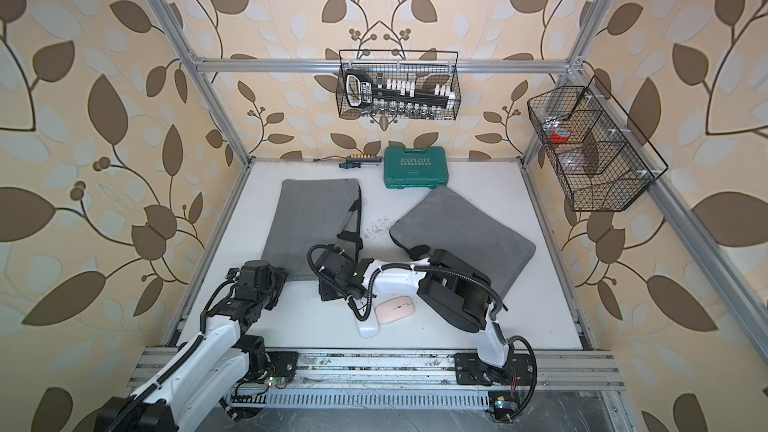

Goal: Put the mouse into the laptop bag
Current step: Unzip the zipper on the zippered laptop bag, then pick up the mouse from the center of the board.

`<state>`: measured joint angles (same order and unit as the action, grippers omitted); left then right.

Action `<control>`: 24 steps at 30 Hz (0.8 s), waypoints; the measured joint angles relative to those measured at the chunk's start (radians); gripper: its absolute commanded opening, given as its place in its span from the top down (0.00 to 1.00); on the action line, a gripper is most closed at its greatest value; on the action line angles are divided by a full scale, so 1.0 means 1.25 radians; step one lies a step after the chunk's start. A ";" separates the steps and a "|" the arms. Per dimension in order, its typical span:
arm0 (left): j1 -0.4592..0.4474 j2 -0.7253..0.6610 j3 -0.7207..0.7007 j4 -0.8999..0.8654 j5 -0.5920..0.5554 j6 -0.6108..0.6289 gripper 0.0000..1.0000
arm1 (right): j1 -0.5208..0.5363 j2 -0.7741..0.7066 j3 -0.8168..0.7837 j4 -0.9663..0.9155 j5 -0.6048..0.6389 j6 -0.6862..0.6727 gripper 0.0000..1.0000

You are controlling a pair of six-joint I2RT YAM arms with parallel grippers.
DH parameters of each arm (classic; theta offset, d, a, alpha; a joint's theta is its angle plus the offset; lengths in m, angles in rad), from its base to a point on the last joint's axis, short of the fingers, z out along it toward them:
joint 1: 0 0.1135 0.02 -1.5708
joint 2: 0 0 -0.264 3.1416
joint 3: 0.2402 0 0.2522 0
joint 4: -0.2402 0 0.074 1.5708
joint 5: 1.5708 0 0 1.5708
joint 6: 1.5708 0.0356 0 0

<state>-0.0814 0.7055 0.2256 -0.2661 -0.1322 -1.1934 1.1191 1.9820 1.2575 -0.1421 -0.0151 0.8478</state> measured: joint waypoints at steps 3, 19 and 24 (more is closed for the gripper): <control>0.013 -0.045 0.067 -0.105 0.007 0.043 0.01 | 0.021 -0.093 -0.071 0.002 0.019 -0.016 0.29; 0.017 0.162 0.433 -0.479 0.039 0.288 0.01 | 0.160 -0.424 -0.364 -0.171 0.234 0.082 0.20; 0.006 0.114 0.405 -0.479 0.059 0.320 0.01 | 0.194 -0.385 -0.371 -0.169 0.237 0.103 0.21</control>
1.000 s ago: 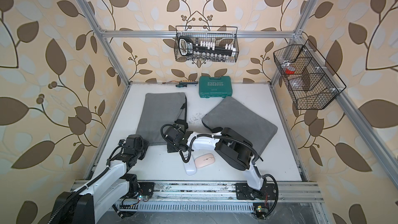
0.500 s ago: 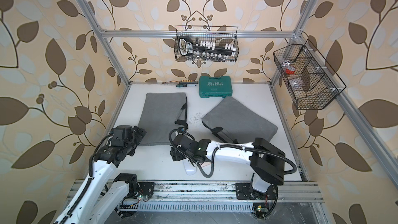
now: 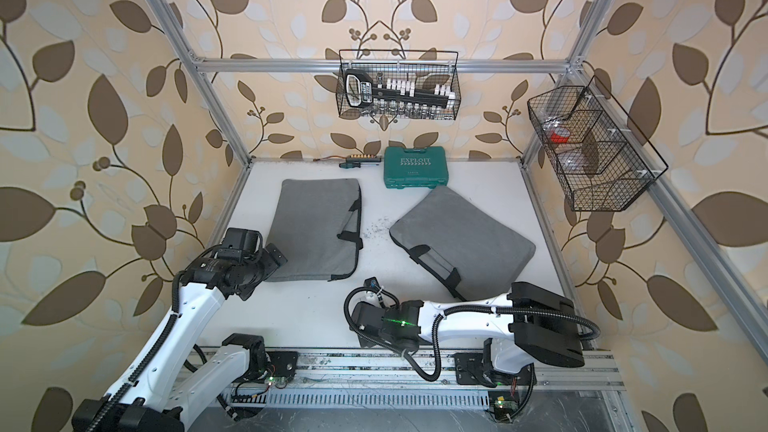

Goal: Put the mouse into the laptop bag
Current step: Pick up the mouse from the center of the board.

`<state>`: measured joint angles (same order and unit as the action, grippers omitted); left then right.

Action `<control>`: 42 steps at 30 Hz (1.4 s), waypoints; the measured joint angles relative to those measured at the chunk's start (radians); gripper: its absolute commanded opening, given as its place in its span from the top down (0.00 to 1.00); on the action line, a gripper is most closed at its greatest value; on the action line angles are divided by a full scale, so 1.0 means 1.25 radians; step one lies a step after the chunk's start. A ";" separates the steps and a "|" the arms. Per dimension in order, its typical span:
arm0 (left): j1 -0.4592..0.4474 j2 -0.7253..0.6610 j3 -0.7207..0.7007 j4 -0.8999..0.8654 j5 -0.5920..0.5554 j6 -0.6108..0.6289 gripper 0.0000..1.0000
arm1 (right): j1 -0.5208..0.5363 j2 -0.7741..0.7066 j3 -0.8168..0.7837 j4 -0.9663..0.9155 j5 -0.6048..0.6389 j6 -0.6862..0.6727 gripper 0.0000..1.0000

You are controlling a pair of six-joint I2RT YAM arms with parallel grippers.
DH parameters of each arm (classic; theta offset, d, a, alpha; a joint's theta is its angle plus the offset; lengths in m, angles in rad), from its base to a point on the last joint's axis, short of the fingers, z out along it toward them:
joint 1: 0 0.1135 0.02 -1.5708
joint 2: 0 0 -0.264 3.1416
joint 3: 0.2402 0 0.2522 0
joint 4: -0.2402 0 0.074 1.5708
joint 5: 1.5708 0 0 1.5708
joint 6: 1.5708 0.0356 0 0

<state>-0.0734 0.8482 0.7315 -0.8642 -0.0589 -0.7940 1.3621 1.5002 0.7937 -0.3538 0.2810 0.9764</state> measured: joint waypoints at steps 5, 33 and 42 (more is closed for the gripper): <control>-0.005 -0.114 -0.046 0.012 0.018 0.008 0.01 | 0.002 0.087 0.009 0.023 0.005 0.004 0.20; -0.010 -0.074 -0.063 0.158 0.152 0.034 0.01 | 0.015 0.233 0.161 -0.089 0.133 0.014 0.40; -0.010 0.011 -0.050 0.271 0.245 0.056 0.04 | -0.065 0.178 0.108 -0.030 0.076 -0.013 0.51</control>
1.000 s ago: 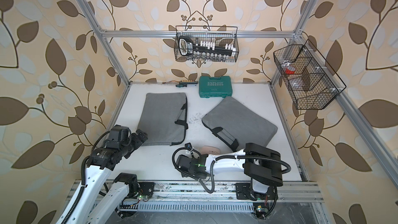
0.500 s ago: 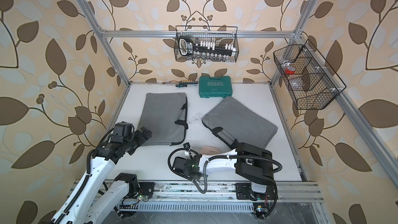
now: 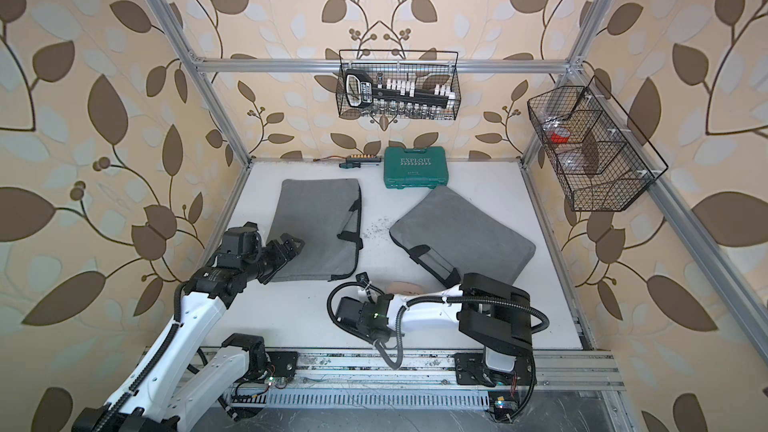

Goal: Put the mouse into the laptop bag
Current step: Pick up the mouse from the center of the board, then open the zippered laptop bag at the center of the board.

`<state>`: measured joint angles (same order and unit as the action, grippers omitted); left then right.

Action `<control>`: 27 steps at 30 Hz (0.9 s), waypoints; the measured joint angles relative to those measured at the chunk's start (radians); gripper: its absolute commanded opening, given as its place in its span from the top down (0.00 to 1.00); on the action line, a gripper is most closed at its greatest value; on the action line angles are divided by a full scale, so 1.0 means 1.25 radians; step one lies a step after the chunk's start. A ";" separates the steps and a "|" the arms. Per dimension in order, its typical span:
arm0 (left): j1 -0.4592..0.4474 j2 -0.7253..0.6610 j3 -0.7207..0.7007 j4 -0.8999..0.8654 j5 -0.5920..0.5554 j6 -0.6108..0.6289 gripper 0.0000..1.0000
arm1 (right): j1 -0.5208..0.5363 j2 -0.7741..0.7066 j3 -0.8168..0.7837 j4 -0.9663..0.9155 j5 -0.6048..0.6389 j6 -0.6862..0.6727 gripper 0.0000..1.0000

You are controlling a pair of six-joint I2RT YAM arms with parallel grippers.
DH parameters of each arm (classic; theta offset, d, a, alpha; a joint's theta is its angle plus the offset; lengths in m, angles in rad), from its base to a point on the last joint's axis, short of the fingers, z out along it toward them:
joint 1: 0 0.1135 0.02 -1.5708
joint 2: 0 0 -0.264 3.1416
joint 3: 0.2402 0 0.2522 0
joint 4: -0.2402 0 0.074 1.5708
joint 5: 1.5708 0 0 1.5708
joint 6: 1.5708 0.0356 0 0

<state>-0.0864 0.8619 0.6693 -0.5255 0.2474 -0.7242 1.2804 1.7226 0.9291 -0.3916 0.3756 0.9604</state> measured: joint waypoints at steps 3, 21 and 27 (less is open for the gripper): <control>-0.007 0.094 0.038 0.056 0.023 0.001 0.06 | -0.038 -0.050 -0.019 -0.013 -0.001 -0.009 0.50; -0.237 0.786 0.532 0.040 -0.233 0.137 0.19 | -0.250 -0.328 -0.135 0.137 0.002 -0.121 0.52; -0.282 0.876 0.585 -0.002 -0.344 0.160 0.35 | -0.261 -0.336 -0.162 0.173 -0.026 -0.136 0.53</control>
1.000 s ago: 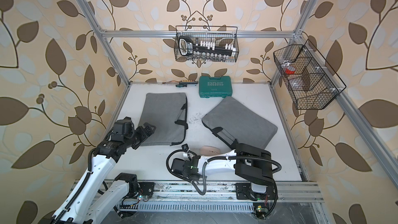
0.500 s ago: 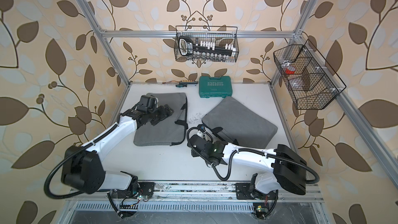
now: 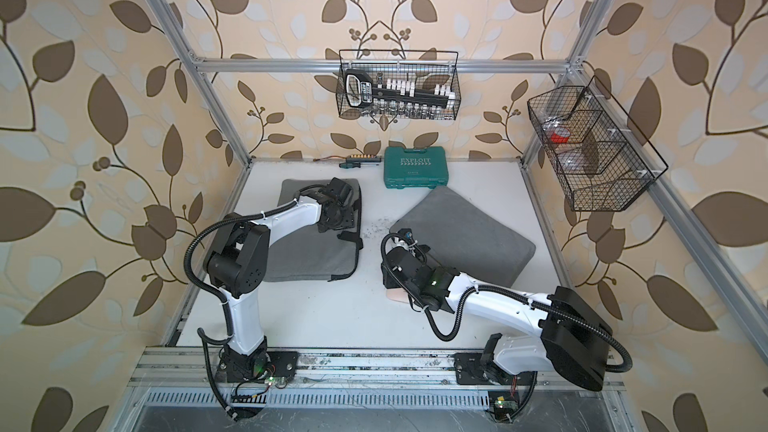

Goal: Put the mouse into the laptop bag
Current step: Open the zippered laptop bag at the center of the board, then place the mouse in the zippered laptop bag.

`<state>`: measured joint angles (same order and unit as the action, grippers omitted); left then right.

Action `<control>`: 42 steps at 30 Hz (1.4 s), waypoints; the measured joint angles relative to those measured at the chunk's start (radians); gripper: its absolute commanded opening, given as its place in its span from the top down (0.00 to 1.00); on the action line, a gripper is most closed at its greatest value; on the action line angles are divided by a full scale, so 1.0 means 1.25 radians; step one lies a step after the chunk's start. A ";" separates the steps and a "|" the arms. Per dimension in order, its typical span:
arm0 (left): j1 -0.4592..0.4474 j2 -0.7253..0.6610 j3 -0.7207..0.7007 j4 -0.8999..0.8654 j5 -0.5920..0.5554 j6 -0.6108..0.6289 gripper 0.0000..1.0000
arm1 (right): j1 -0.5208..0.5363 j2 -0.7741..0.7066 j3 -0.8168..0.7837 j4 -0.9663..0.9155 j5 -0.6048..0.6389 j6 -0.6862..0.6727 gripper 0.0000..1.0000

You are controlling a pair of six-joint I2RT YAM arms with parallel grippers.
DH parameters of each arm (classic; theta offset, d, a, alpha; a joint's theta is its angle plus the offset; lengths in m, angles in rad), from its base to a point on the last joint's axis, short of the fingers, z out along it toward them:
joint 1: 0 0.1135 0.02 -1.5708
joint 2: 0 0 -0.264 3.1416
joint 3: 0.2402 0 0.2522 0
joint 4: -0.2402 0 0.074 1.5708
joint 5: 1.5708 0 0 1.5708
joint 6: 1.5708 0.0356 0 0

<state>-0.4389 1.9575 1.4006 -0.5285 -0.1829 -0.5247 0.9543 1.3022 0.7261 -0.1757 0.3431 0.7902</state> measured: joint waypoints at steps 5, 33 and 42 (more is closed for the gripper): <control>-0.015 0.048 0.047 -0.016 -0.041 0.013 0.64 | 0.000 -0.010 -0.023 0.023 -0.019 -0.002 0.54; -0.016 -0.464 -0.209 -0.050 0.106 -0.071 1.00 | -0.151 0.405 0.302 0.166 -0.197 -0.014 0.56; -0.016 -0.494 -0.226 -0.029 0.181 -0.097 1.00 | -0.197 0.593 0.447 0.174 -0.279 0.028 0.57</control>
<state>-0.4591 1.3396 1.1183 -0.5648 0.0429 -0.6460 0.7074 2.0430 1.2854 0.0422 -0.0055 0.8249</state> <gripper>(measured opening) 0.058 0.547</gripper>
